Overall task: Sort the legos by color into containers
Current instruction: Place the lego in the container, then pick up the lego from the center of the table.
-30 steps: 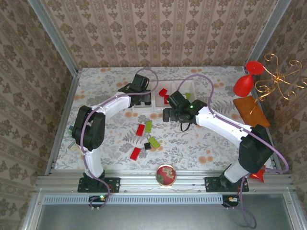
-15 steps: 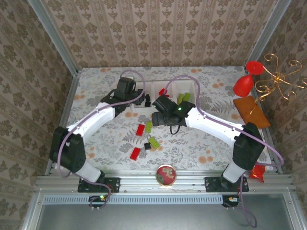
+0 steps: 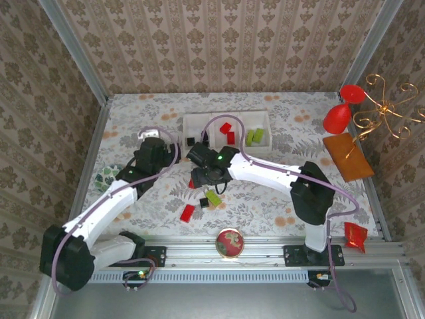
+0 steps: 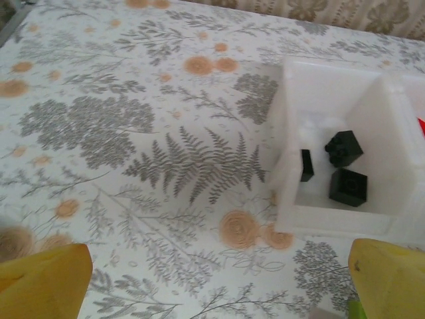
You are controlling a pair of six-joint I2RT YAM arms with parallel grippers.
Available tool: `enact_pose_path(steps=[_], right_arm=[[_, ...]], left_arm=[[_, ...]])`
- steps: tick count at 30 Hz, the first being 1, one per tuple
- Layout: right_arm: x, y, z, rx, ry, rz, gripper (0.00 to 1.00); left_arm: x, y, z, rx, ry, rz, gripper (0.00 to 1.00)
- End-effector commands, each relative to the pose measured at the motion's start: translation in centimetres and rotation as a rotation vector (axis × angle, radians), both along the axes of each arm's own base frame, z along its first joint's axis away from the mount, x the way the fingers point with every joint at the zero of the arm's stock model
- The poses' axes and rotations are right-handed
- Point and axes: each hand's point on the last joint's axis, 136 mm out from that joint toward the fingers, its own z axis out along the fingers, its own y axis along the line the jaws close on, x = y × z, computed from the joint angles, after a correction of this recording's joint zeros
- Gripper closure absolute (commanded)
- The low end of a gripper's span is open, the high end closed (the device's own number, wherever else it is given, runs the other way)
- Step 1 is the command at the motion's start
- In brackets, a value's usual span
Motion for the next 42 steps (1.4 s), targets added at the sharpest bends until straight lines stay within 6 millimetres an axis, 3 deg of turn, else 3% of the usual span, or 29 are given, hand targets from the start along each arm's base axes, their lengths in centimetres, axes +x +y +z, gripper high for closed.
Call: enact_pose_path(steps=[1,6,11,33,42], right_arm=[[-0.7,1.8,-0.5,0.005,0.030,0.037,0.22],[-1.1,3.3,-1.9,0.007,0.063,0.066,0.22],[-1.3,4.6,-2.7,0.010,0.078,0.088,0.22],[-1.2,7.0,-5.1,-0.006,0.119,0.140,0.22],[-0.9,6.8,-6.1,-0.046,0.125,0.129,0.24]], left_arm=[[-1.3,2.6,-1.1,-0.016,0.003,0.106,0.00],[-3.3,5.4,-2.4,-0.034,0.000,0.184,0.00],[-4.7,6.9,-3.5,-0.046,0.014,0.219,0.00],[-6.6,7.9,-7.5,-0.074,0.109,0.248,0.00],[-6.8,8.2,-8.3,-0.079,0.133,0.257,0.00]])
